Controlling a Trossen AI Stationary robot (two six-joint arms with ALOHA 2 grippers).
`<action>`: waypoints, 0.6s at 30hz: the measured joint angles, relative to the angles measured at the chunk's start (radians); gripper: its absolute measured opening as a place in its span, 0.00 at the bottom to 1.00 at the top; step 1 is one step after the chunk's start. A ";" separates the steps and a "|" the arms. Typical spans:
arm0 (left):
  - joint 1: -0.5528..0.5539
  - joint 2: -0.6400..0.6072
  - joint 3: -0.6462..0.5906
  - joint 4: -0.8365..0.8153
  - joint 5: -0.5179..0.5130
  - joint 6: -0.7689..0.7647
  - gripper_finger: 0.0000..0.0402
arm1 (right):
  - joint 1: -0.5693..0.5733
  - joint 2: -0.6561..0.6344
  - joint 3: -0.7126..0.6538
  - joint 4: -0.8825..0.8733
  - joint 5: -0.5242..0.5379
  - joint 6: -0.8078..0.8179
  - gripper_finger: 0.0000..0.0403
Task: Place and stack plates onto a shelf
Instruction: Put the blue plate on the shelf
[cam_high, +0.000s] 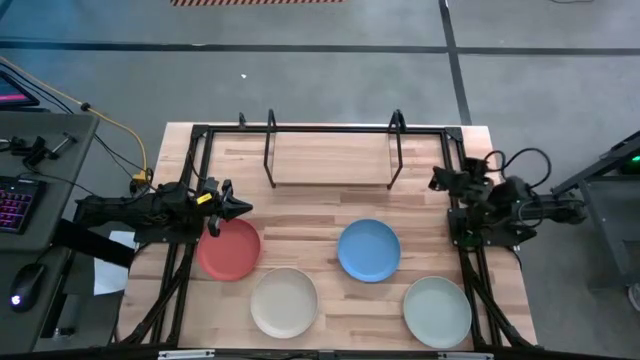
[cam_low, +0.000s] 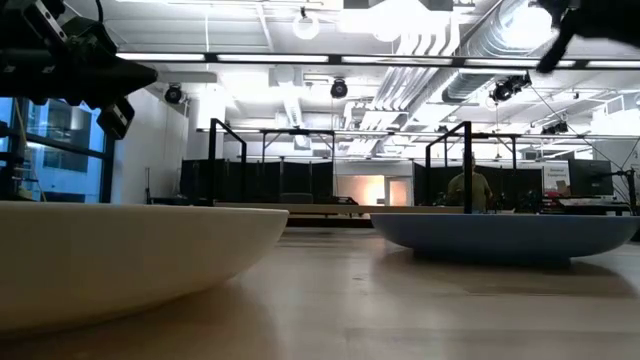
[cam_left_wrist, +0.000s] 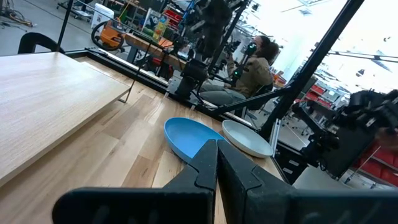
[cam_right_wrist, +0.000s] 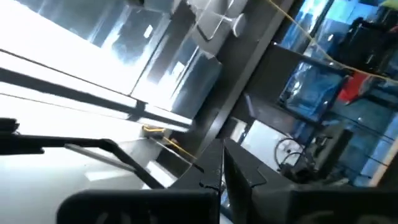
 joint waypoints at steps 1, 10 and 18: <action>0.000 0.000 0.000 0.000 0.000 0.000 0.00 | 0.006 0.036 0.039 -0.038 -0.001 -0.015 0.01; 0.000 0.000 0.000 0.000 0.000 0.000 0.00 | 0.062 0.385 0.417 -0.834 -0.023 0.040 0.25; 0.000 0.000 0.000 0.000 0.000 0.000 0.00 | 0.065 0.641 0.527 -1.426 -0.120 0.347 0.46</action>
